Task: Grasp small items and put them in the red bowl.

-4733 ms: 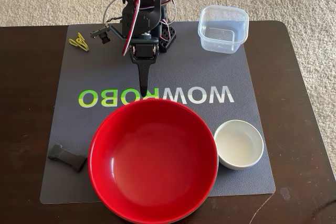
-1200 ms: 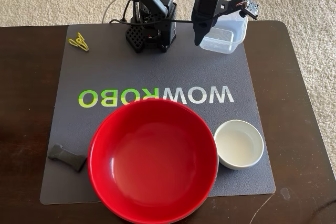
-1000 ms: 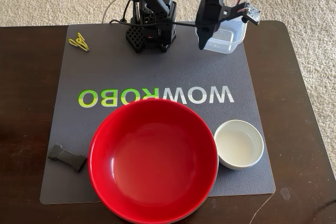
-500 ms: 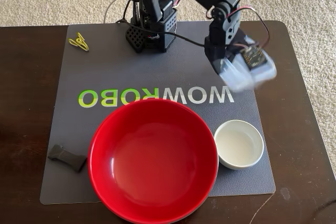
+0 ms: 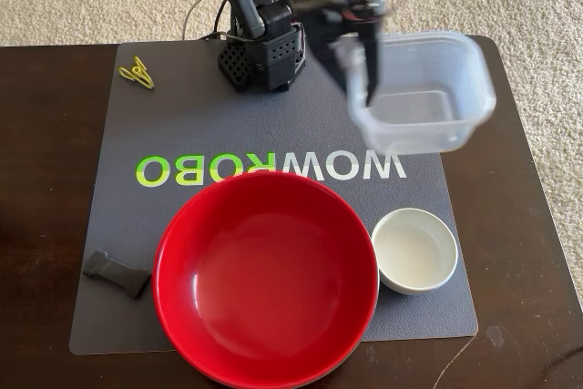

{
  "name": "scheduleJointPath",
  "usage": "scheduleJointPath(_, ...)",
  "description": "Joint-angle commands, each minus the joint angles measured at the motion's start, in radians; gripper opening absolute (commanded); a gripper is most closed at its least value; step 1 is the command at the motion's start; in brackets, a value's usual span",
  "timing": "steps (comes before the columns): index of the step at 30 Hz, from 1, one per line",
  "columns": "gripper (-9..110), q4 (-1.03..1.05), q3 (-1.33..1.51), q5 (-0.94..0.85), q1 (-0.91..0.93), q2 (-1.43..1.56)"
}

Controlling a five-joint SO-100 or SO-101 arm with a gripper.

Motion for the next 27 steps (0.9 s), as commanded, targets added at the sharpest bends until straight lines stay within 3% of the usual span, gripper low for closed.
scheduleJointPath(1,0,-0.112,-0.017,0.023,0.367,-0.124)
scheduleJointPath(4,0,-0.202,-0.058,0.017,0.503,-0.330)
scheduleJointPath(9,0,-0.245,-0.150,-0.029,0.535,-0.565)
scheduleJointPath(13,28,-0.224,-0.129,0.003,0.506,-0.561)
scheduleJointPath(17,37,-0.167,-0.126,-0.025,0.514,-0.416)
scheduleJointPath(23,33,-0.069,-0.138,-0.233,0.742,-0.130)
scheduleJointPath(27,29,-0.092,-0.201,-0.295,1.014,-0.399)
